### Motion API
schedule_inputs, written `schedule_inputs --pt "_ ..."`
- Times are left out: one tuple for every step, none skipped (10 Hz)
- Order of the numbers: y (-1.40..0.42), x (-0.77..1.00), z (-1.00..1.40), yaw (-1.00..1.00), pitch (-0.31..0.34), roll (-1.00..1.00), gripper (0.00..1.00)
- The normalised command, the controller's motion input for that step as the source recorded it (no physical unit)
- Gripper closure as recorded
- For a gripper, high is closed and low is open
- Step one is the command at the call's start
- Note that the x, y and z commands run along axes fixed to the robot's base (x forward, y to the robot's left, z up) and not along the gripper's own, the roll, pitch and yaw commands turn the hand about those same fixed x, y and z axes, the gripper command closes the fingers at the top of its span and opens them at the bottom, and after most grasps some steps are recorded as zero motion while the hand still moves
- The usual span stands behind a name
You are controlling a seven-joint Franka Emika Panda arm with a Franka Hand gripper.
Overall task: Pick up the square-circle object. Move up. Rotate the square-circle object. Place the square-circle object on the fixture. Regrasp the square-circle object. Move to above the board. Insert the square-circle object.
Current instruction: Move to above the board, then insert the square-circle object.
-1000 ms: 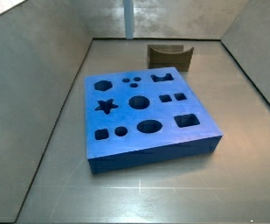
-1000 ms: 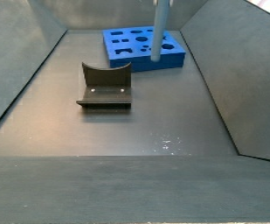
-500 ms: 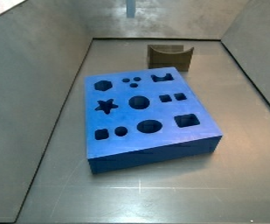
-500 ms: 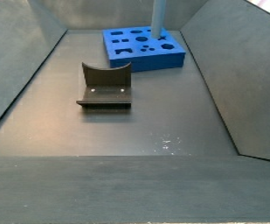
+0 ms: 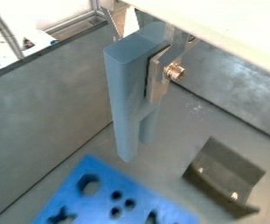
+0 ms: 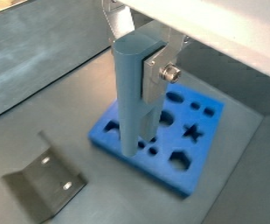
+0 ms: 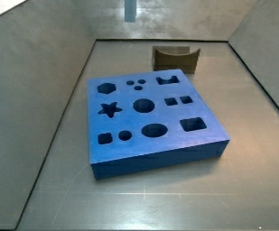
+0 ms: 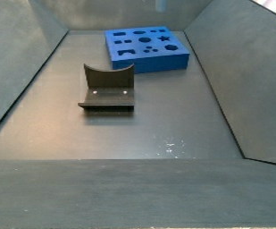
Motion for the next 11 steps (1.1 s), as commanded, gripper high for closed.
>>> schedule_inputs --pt "-1.0 0.09 0.25 0.02 0.117 0.0 1.0" --pt "-1.0 0.1 0.25 0.02 0.108 0.0 1.0" --pt "-1.0 0.13 0.25 0.01 0.116 -0.01 1.0" --pt "-1.0 0.15 0.26 0.01 0.122 0.0 1.0" --pt "-0.64 0.14 0.17 0.01 0.131 0.02 1.0" --pt "-0.33 0.12 0.08 0.01 0.123 0.03 1.0" --pt "-0.21 0.1 0.06 0.01 0.117 0.05 1.0" --pt "0.0 0.0 -0.52 -1.0 -0.003 0.0 1.0" --pt "0.0 0.0 -0.53 -1.0 -0.009 0.0 1.0" --pt "0.0 0.0 -0.63 -1.0 -0.076 0.0 1.0" --pt "-0.02 -0.05 -0.74 -1.0 -0.184 0.0 1.0"
